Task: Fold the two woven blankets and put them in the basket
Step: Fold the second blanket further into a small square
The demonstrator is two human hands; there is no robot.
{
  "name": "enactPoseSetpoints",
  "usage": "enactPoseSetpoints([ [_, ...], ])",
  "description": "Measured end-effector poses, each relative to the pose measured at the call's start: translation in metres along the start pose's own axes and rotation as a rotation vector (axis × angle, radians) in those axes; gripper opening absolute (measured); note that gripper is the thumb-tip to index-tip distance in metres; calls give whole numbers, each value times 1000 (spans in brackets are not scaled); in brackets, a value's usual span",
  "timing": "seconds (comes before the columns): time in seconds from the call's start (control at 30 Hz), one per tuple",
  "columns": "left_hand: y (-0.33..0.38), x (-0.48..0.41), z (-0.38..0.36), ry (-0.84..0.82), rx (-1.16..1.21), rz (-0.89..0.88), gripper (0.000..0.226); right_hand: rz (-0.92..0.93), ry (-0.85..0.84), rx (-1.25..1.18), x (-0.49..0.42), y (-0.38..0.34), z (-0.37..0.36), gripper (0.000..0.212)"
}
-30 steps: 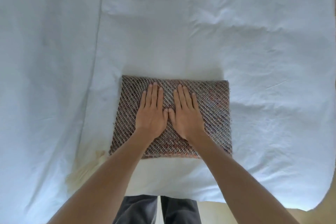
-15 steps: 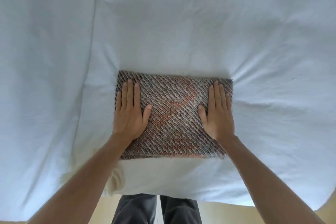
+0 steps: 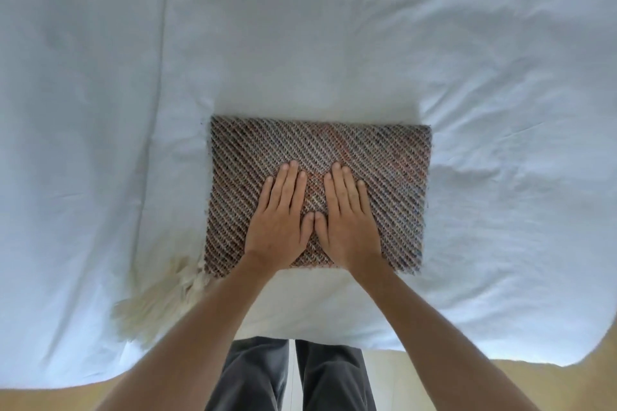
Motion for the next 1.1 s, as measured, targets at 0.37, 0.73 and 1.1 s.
enactPoseSetpoints([
  [0.37, -72, 26, 35, 120, 146, 438, 71, -180, 82, 38, 16, 67, 34, 66],
  [0.73, -78, 22, 56, 177, 377, 666, 74, -715, 164, -255, 36, 83, 55, 74],
  [1.1, -104, 12, 46, -205, 1086, 1210, 76, -1215, -139, -794, 6, 112, 59, 43],
])
Point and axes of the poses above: each hand's wrist, its own x-axis away from the middle knuckle, its own z-axis out of the back of the hand, y = z × x, the point moved 5 cm from there along -x, towards the middle knuckle, and after that the axes turned 14 degrees about y, right-handed, at the moved point
